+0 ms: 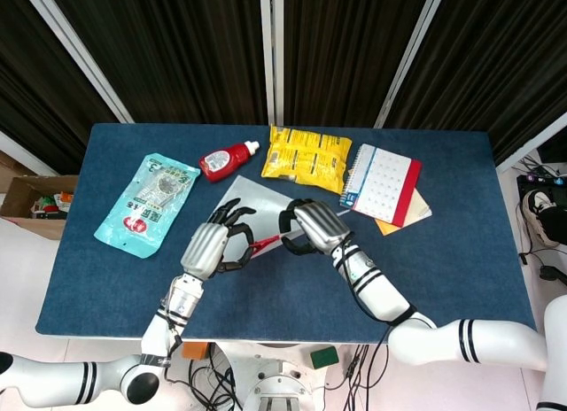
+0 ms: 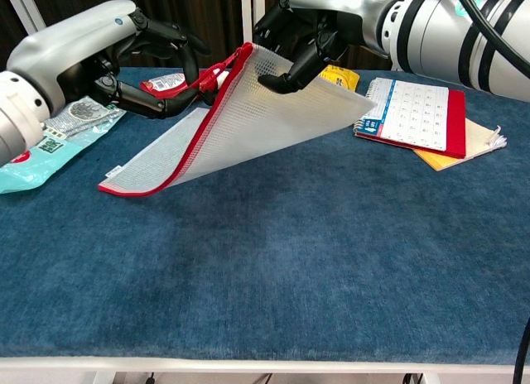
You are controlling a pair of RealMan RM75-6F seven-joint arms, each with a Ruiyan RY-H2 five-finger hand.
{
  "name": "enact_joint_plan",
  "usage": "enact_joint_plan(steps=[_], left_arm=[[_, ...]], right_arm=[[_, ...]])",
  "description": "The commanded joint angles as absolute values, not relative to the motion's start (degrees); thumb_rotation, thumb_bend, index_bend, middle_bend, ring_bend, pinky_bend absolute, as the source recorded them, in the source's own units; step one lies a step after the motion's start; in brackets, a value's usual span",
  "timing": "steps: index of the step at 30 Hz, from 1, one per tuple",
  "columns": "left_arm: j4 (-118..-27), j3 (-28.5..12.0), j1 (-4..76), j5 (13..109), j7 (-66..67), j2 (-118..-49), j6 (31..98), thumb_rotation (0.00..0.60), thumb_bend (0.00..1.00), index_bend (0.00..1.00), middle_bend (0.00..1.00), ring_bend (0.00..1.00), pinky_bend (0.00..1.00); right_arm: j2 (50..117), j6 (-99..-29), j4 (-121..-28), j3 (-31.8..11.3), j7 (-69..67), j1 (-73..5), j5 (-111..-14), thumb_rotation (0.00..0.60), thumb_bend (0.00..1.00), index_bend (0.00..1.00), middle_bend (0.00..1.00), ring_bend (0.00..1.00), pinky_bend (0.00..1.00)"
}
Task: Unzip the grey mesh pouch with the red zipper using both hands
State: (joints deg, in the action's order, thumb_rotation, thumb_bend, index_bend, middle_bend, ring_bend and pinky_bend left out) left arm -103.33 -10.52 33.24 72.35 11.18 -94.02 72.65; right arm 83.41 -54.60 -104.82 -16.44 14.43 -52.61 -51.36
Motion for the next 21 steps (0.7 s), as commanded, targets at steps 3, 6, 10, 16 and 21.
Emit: enact_joint_plan(steps=[3,6,10,16,21], left_arm=[[-103.3,-10.5,33.2,72.5,11.2,-94.3,72.3,0.600,0.46,0.62,0.20,0.04,0.12],[-103.2,-10.5,33.2,72.6,11.6,-94.6,72.2,0.600,0.46,0.62,0.20,0.04,0.12],[-103.0,-10.6,33.2,72.5,12.0,-94.9,72.0,0.600,0.46,0.62,0.20,0.04,0.12],[-102.9,-10.7,33.2,72.2,12.8,-95.3,71.8,0.600,0.46,0.62,0.20,0.04,0.12],[-103.6,-10.8,33.2,72.0,12.9,-95.3,71.4,0.600,0.46,0.62,0.20,0.04,0.12]], right_arm=[[84.1,-56.5,-104.6,-16.6,13.6,-51.9,-52.7,0.600,0.48,0.93,0.58,0.26,0.33],[84.5,-57.5,-104.5,-16.7,13.1,-51.5,-53.4,0.600,0.48,0.93,0.58,0.26,0.34],[85.1,-58.8,-104.3,-16.7,12.3,-50.8,-54.6,0.600,0.48,0.94,0.59,0.27,0.35],[85.7,-60.0,-104.0,-16.9,10.7,-49.9,-56.6,0.600,0.48,0.95,0.59,0.27,0.35],[86.5,-61.3,-103.6,-17.0,10.0,-49.1,-57.9,0.600,0.48,0.95,0.59,0.27,0.35]])
